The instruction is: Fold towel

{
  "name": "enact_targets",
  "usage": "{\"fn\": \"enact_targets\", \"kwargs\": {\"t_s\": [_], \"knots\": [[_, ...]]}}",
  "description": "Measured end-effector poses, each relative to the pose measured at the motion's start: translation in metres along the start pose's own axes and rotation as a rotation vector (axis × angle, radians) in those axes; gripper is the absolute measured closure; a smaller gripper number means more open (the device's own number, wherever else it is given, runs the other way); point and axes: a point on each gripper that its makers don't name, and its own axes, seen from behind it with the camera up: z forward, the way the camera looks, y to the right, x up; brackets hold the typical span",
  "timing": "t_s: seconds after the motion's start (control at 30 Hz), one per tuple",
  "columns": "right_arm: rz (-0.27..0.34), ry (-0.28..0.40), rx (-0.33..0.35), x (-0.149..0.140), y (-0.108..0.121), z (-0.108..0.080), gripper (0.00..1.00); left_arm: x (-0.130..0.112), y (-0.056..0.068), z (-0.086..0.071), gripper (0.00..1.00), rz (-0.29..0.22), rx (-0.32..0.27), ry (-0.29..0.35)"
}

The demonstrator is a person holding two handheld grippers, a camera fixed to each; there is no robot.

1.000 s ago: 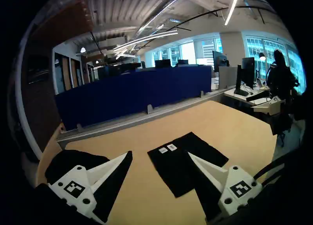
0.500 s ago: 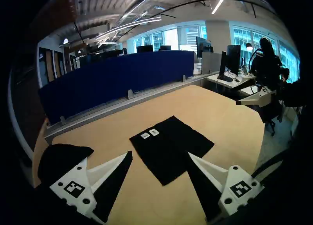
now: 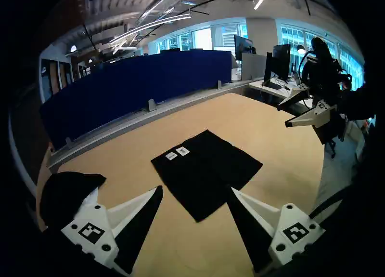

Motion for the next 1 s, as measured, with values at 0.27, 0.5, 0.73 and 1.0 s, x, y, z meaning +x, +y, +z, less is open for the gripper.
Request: {"fn": "enact_targets", "kwargs": {"t_s": [0.27, 0.5, 0.73, 1.0], "knots": [[0.005, -0.056, 0.031, -0.032, -0.005, 0.028, 0.0, -0.034, 0.008, 0.029, 0.05, 0.016, -0.042, -0.068], [-0.001, -0.115, 0.06, -0.062, -0.008, 0.05, 0.0, -0.062, 0.011, 0.056, 0.05, 0.011, -0.078, -0.124], [0.008, -0.165, 0.077, -0.09, -0.006, 0.067, 0.0, -0.09, 0.013, 0.079, 0.05, 0.018, -0.112, -0.19], [-0.007, -0.244, 0.086, -0.118, -0.002, 0.078, 0.0, -0.115, 0.014, 0.097, 0.05, 0.031, -0.143, -0.267]]}}
